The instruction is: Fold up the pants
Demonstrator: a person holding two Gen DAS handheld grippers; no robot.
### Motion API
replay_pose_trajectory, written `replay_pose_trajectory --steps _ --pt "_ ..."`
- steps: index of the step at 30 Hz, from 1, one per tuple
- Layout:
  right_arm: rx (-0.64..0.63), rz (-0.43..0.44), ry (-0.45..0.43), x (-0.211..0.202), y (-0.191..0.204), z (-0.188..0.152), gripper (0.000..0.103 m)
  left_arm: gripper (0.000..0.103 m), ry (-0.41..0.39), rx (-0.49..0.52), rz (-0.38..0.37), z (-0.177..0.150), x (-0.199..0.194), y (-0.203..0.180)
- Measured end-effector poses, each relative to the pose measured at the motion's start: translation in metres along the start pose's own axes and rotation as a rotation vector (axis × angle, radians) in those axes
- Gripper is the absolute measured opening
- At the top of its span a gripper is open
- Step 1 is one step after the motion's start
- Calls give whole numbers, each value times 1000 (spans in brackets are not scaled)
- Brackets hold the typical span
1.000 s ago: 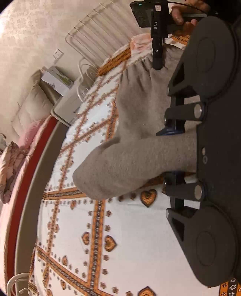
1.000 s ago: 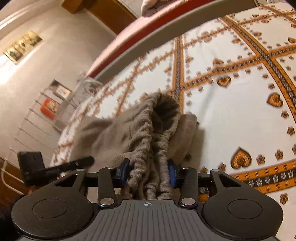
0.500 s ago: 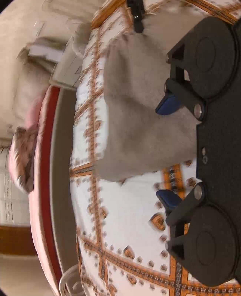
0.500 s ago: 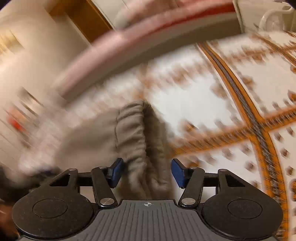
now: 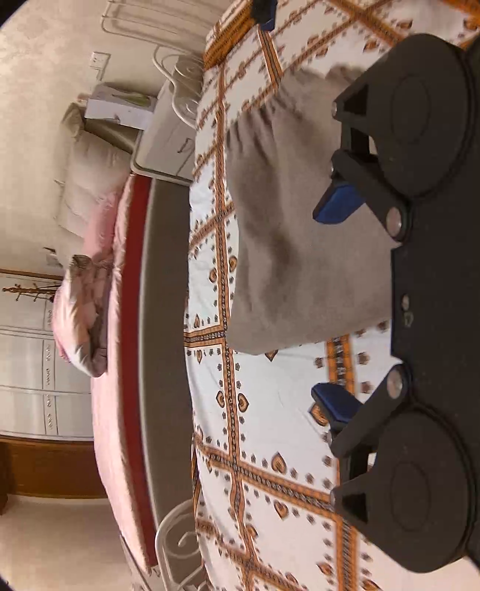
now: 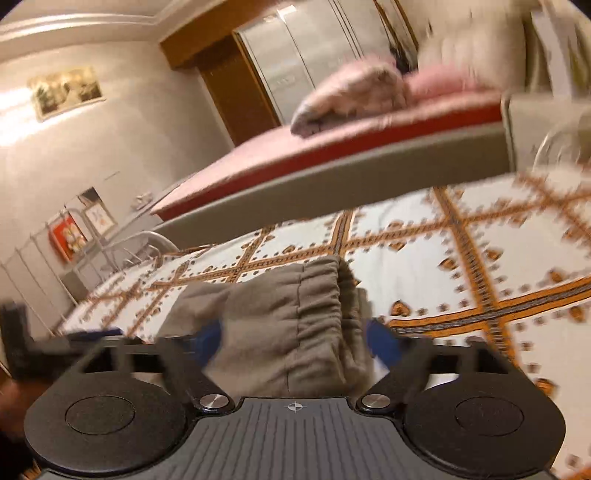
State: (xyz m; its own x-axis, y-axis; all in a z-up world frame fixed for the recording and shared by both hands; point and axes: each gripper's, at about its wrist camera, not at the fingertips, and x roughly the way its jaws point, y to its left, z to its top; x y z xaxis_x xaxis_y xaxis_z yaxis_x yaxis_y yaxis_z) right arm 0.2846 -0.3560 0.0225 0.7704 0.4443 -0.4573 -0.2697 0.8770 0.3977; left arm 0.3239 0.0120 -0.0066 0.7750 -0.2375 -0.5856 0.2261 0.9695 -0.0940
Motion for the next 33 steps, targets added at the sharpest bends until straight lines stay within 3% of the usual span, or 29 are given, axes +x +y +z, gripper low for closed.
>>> replay_pose_trajectory --steps 3,12,17,21,23,29,33 --pt "-45 -13 -8 -32 10 -21 102 97 -31 -16 5 -11 -40 -12" --pt "-84 -134 -50 -109 52 -73 103 97 -88 117 41 -66 -135 -45" --pt "-85 -178 -76 -132 74 -92 103 97 -133 75 21 -90 -176 -53" --pt "-224 -189 -136 -150 105 -112 103 97 -161 47 25 -108 -195 -58" --pt "-221 -161 -114 -151 111 -120 103 97 -169 46 41 -113 -199 -60" --pt "-311 -191 -62 -134 120 -133 103 97 -179 24 27 -115 -194 -60" --pt "-287 -199 -42 -127 115 -135 103 97 -175 27 27 -114 -187 -62"
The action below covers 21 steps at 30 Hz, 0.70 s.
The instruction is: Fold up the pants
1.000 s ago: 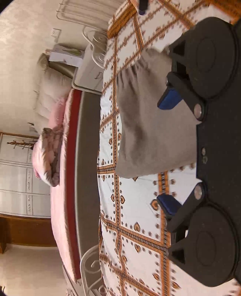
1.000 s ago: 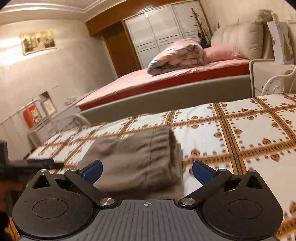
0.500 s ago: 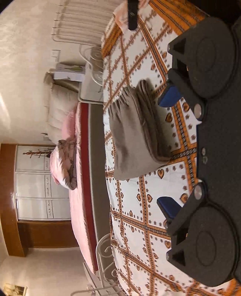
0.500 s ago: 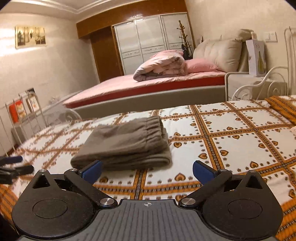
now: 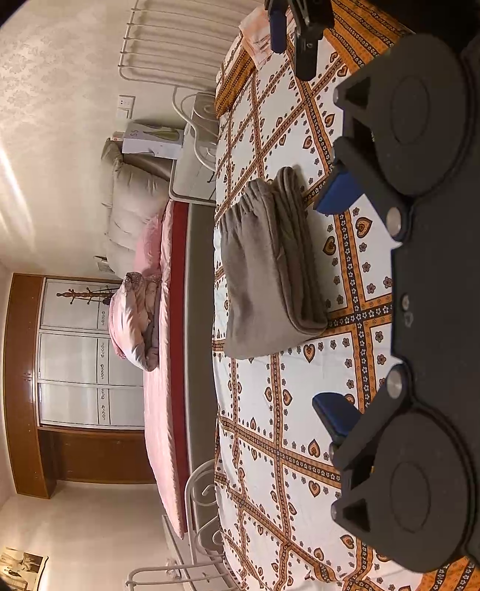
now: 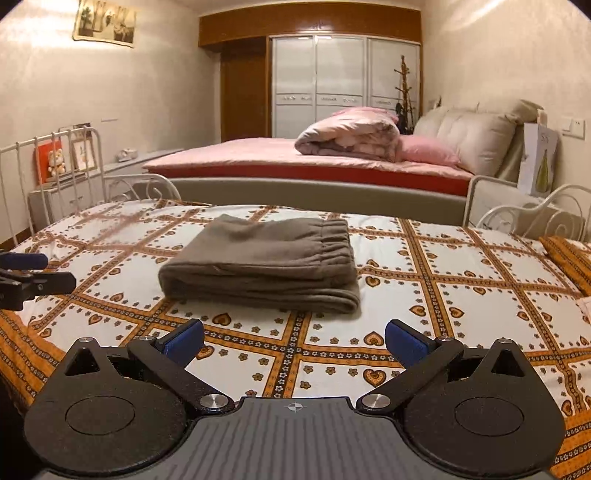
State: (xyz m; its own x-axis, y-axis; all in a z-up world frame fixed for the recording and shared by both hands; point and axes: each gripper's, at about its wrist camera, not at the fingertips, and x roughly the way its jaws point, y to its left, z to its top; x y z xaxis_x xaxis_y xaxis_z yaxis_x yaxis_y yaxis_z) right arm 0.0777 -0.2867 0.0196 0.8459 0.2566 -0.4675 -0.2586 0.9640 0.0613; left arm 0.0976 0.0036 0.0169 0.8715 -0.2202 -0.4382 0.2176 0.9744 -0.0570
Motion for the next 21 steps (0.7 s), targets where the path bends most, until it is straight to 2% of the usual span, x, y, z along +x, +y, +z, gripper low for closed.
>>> replay_pose_trajectory --steps 8,21 --pt "49 -8 3 0 -9 2 103 97 -2 0 -9 -3 -3 -1" --pt "55 -16 4 1 -11 2 103 97 -1 -13 -11 -1 -3 2"
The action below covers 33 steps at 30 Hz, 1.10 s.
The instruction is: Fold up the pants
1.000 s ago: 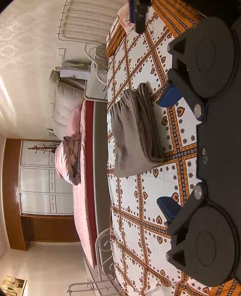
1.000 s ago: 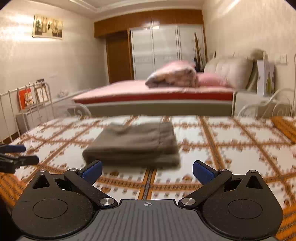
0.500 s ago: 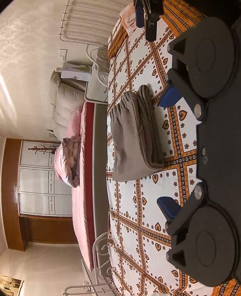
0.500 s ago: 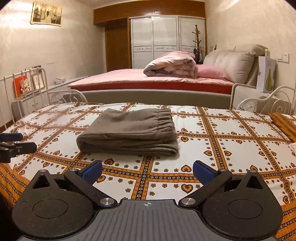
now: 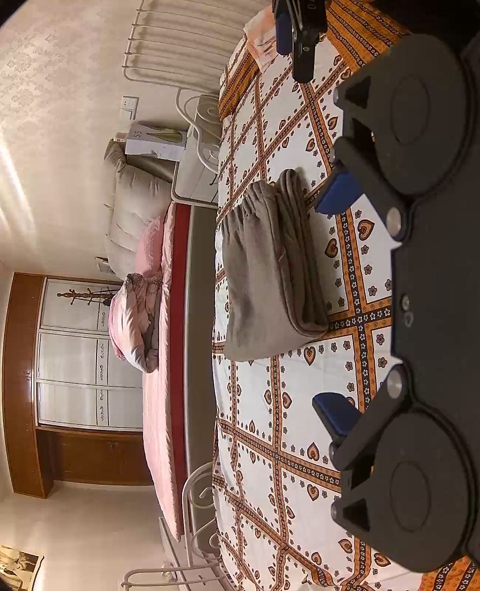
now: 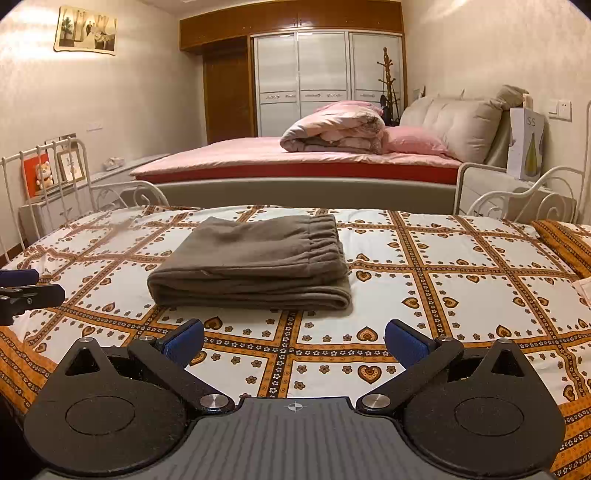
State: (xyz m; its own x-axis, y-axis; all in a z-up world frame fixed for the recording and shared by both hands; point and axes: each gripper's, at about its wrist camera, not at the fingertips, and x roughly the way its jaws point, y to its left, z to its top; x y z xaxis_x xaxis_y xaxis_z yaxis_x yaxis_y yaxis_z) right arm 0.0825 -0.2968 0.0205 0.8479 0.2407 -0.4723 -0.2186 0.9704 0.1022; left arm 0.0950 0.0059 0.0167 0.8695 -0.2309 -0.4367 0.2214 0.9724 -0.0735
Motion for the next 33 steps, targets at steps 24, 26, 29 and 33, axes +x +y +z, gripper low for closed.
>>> replay_pose_trajectory --steps 24,26,29,33 --pt "-6 0 3 0 -3 -2 103 97 2 6 -3 0 0 -2" --pt "-6 0 1 0 -2 -1 103 97 2 7 -4 0 0 -2" --pt "-7 0 3 0 -3 -1 103 97 3 7 -3 0 0 -2" --pt "-8 0 3 0 -3 -2 103 97 3 6 -4 0 0 -1"
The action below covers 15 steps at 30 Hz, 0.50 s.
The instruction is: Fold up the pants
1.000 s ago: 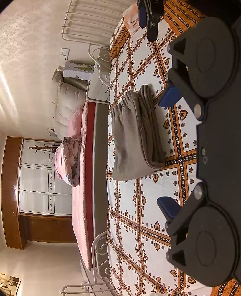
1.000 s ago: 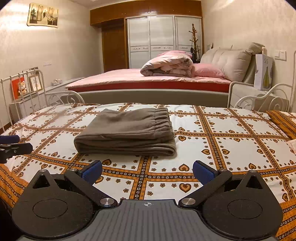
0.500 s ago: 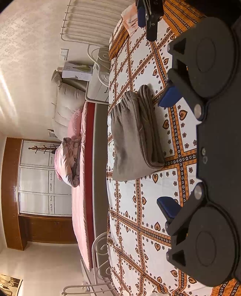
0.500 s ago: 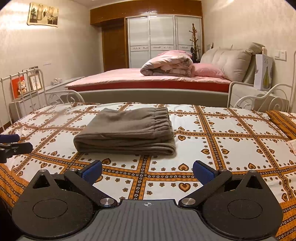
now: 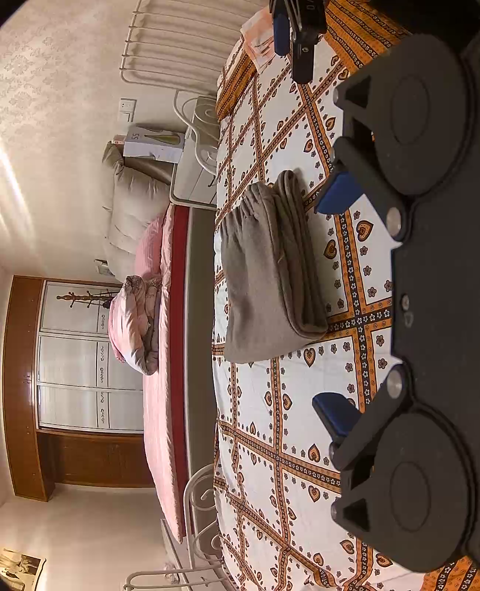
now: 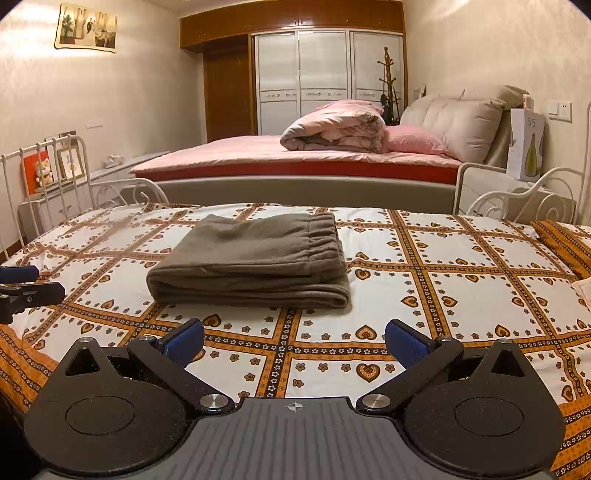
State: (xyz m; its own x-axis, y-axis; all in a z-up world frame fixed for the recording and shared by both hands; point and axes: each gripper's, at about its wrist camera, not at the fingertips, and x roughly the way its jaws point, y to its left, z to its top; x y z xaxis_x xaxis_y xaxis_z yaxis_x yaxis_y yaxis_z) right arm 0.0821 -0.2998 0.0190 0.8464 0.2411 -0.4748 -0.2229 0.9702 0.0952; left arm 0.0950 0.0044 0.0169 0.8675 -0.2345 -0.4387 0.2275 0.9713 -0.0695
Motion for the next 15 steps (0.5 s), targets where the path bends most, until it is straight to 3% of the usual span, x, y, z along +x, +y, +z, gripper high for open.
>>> replay_pose_trajectory --steps 15 --pt "-4 1 2 1 0 0 103 97 1 4 -4 0 0 1"
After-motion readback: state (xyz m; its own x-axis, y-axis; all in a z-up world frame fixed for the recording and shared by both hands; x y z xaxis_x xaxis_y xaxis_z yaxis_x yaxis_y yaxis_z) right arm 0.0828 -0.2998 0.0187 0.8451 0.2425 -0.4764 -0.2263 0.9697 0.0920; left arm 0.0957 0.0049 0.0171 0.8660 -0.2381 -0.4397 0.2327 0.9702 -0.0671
